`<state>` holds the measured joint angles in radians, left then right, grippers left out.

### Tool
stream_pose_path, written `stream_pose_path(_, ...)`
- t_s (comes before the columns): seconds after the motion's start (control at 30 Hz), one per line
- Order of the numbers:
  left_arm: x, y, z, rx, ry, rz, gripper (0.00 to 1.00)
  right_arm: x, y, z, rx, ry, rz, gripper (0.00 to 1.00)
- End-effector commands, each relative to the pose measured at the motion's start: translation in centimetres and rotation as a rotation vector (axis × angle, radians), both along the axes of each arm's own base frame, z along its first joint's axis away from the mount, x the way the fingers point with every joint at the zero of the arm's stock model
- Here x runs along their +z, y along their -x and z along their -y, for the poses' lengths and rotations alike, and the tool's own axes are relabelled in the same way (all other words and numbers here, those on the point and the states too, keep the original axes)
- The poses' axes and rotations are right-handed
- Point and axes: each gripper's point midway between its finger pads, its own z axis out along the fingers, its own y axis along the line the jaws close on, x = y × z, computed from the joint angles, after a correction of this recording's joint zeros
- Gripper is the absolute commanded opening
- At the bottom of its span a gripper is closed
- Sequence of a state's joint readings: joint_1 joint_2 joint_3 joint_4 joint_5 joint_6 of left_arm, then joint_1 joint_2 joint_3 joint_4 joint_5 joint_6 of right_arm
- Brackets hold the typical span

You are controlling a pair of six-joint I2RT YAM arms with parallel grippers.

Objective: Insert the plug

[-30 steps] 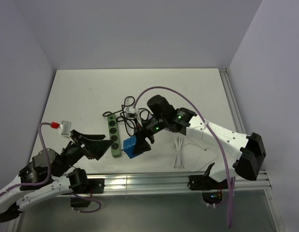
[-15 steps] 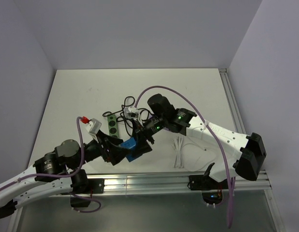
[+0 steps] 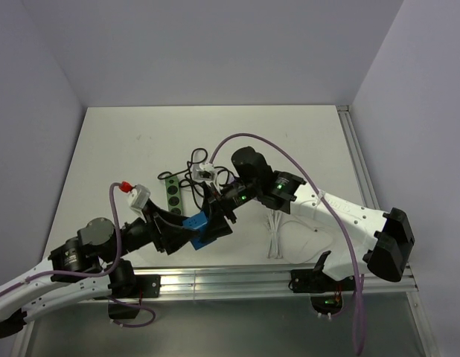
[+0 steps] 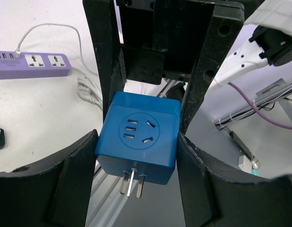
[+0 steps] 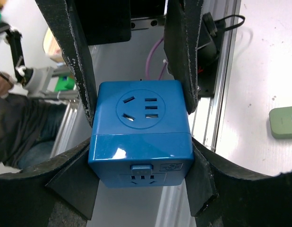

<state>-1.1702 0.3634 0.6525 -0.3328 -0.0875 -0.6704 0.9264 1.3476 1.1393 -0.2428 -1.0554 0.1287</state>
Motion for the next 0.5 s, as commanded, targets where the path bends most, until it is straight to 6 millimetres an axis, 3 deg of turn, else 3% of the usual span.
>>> stream_pose_path(0.0,0.6,0.3,-0.2,-0.003,0.052,-0.006,0.0,4.3,-0.4,0.0,-0.05,-0.146,0.054,0.03)
stream_pose_path(0.17,0.9,-0.1,-1.3,0.042,0.125,-0.013,0.0,6.1,-1.1,-0.3,-0.121,-0.225,0.027,0.08)
stream_pose_path(0.23,1.2,-0.3,-2.1,0.075,0.18,-0.022,0.0,7.4,-1.1,-0.3,-0.13,-0.286,0.039,0.18)
stream_pose_path(0.47,2.5,-0.5,-4.2,0.128,0.345,-0.011,0.0,8.6,-0.9,-0.8,-0.121,-0.344,-0.043,0.31)
